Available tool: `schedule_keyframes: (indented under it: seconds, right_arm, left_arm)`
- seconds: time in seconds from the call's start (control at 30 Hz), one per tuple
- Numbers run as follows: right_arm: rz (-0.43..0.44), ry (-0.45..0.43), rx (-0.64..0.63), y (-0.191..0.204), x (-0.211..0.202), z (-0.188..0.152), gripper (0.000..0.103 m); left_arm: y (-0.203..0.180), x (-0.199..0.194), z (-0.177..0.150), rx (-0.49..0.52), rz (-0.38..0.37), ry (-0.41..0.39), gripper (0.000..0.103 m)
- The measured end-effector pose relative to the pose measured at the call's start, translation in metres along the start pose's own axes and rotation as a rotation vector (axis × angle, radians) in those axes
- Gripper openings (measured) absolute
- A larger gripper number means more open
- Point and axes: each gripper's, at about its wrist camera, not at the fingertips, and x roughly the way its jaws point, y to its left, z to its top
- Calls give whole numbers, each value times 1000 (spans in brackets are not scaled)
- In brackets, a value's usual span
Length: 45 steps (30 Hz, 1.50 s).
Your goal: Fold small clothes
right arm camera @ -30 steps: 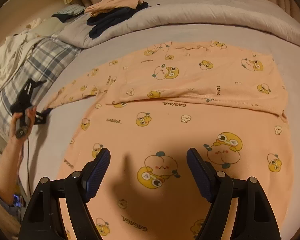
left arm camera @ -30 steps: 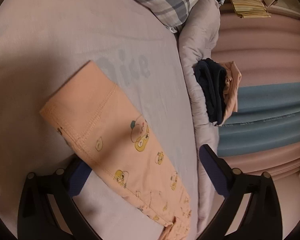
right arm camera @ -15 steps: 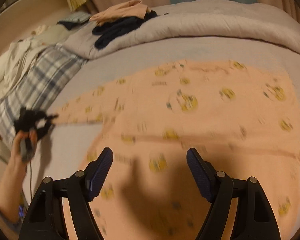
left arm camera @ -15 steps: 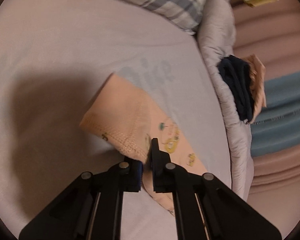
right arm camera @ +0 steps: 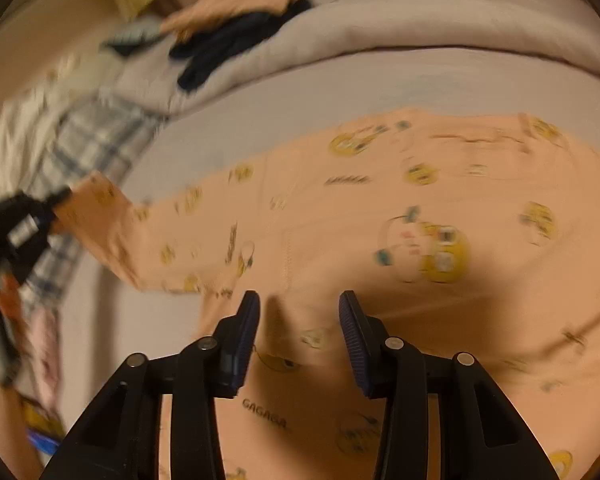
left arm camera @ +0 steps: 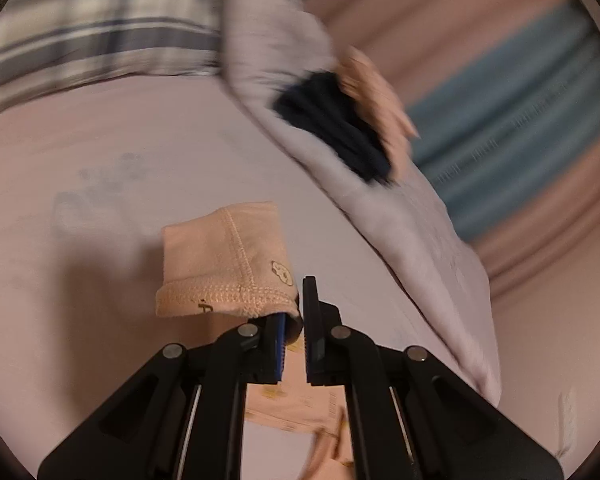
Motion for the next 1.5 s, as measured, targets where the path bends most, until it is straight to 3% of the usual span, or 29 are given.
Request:
schedule_keyframes:
  seconds: [0.1,0.23,0.33,0.43,0.5,0.67,0.8,0.9,1.17,1.3,1.5]
  right_arm:
    - [23,-57,83,-28,-30,3,44]
    - [39,-103,199,-70,-58,6,46]
    - [23,-141,315,-100,-71,2,59]
    - [5,-161,453,-130,-77,-7,61]
    - [1,-181,495,-144,-85,-11,61]
    - [-13,-216,489,-156,-105,-15,61]
    - [14,-213,427,-145,-103,-9,61]
    - [25,-176,318,-125,-92,-4,61]
    - [-166,-143,-159,-39,-55,6,60]
    - [-221,-125,-375,-1,-30,6,50]
    - [-250,-35,-403,-5,-4,13,49]
  left_arm:
    - [-54,16,-27,116,-55,50,3]
    - [-138,44,-85,307,-114,154,4]
    - [-187,74,-144,442,-103,242,6]
    - [-209,112,-197,503,-103,384,24]
    - [-214,131,-224,549,-102,488,58]
    - [-217,124,-240,708,-89,512,76]
    - [-195,89,-219,707,-164,448,80]
    - [-157,56,-210,672,-118,355,91]
    - [-76,31,-189,494,3,322,91]
    - [-57,24,-186,415,-3,328,91]
    - [-45,11,-183,377,-23,327,91]
